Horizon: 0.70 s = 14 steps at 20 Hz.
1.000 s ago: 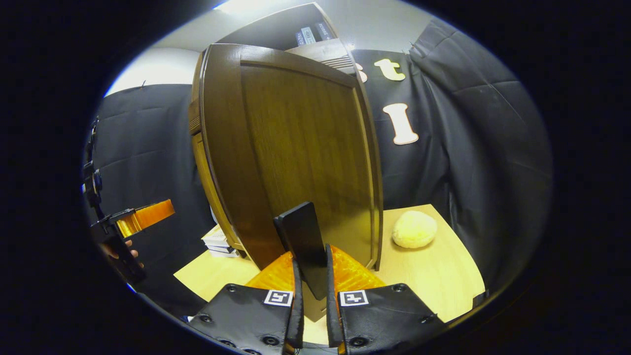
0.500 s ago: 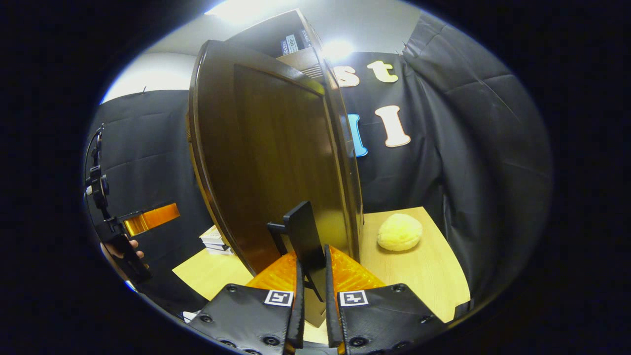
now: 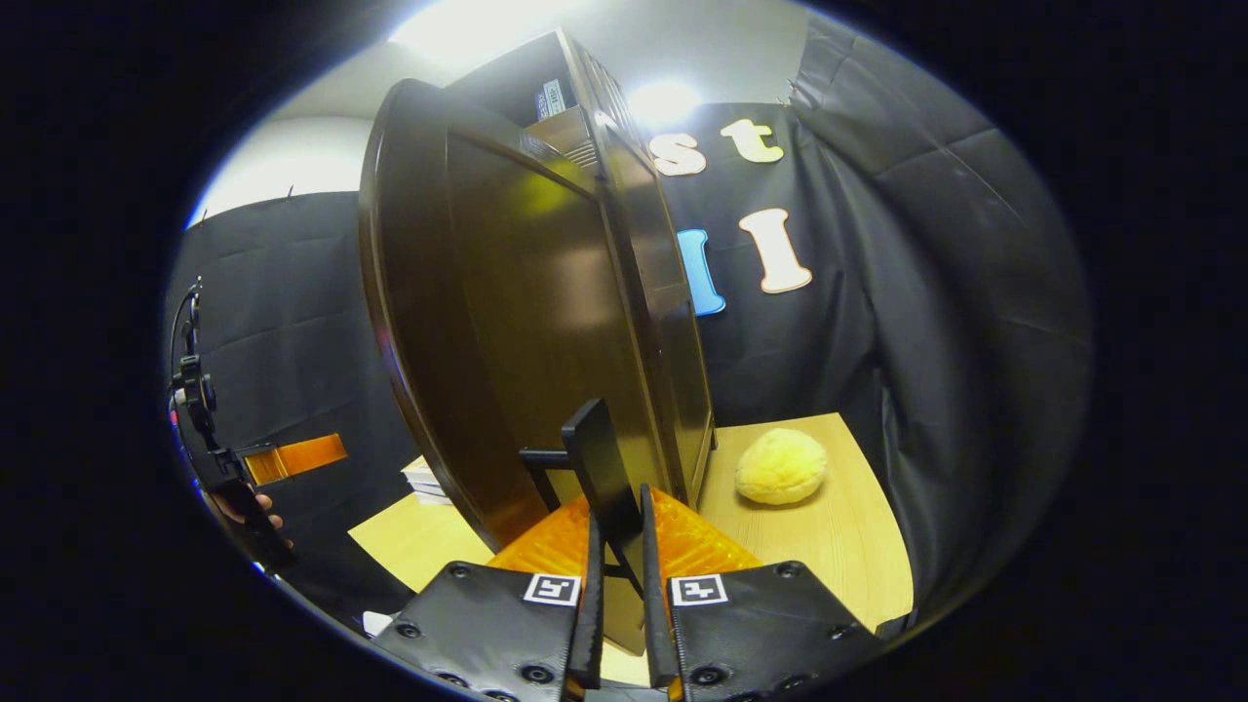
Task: Open the right door of the double-door shoe cabinet with the right hand, and open the left door with the left hand.
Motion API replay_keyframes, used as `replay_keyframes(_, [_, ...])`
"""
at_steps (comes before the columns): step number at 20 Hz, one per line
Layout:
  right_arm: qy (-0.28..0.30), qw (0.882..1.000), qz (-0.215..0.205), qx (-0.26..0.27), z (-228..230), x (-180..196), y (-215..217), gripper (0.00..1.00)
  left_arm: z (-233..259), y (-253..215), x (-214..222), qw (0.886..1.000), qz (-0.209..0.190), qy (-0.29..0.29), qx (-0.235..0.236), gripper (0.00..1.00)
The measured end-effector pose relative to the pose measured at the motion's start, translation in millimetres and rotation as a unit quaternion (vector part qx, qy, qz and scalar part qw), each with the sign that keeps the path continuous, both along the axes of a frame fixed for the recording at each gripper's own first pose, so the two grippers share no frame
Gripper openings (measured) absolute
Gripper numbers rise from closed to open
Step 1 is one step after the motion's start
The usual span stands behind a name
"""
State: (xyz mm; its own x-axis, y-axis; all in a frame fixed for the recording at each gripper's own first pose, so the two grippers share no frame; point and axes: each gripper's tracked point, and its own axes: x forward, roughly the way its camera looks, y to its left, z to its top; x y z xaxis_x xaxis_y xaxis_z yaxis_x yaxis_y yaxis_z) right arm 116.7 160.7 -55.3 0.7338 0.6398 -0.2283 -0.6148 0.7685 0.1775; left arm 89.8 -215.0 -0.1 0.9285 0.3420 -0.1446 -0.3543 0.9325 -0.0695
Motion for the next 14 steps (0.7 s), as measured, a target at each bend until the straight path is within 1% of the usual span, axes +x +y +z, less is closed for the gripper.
replay_keyframes(1, [-0.001,1.000,-0.003,-0.001,-1,3,-1,0.20,2,3,1,1.000,0.003,-0.001,0.001,0.95])
replay_keyframes(2, [0.002,1.000,-0.006,0.001,-1,3,-2,0.19,6,7,2,1.000,0.005,-0.005,0.002,0.94])
replay_keyframes(5, [0.015,1.000,-0.010,0.011,-3,-4,1,0.19,12,21,7,1.000,0.009,-0.009,0.015,0.95])
replay_keyframes(9, [0.026,0.999,-0.029,-0.003,-5,-10,-9,0.20,26,47,27,1.000,-0.002,-0.012,0.028,0.95])
replay_keyframes(11, [0.013,0.997,-0.068,-0.018,-4,-3,-21,0.19,29,59,45,0.999,-0.011,-0.011,0.031,0.95])
replay_keyframes(12, [0.008,0.996,-0.089,-0.017,-3,-1,-28,0.17,33,63,56,0.999,-0.019,-0.015,0.031,0.95])
replay_keyframes(13, [0.008,0.994,-0.107,-0.008,-1,5,-28,0.11,37,67,66,0.999,-0.027,-0.021,0.032,0.95])
replay_keyframes(14, [0.009,0.993,-0.122,0.002,0,5,-26,0.20,38,72,77,0.999,-0.035,-0.024,0.032,0.95])
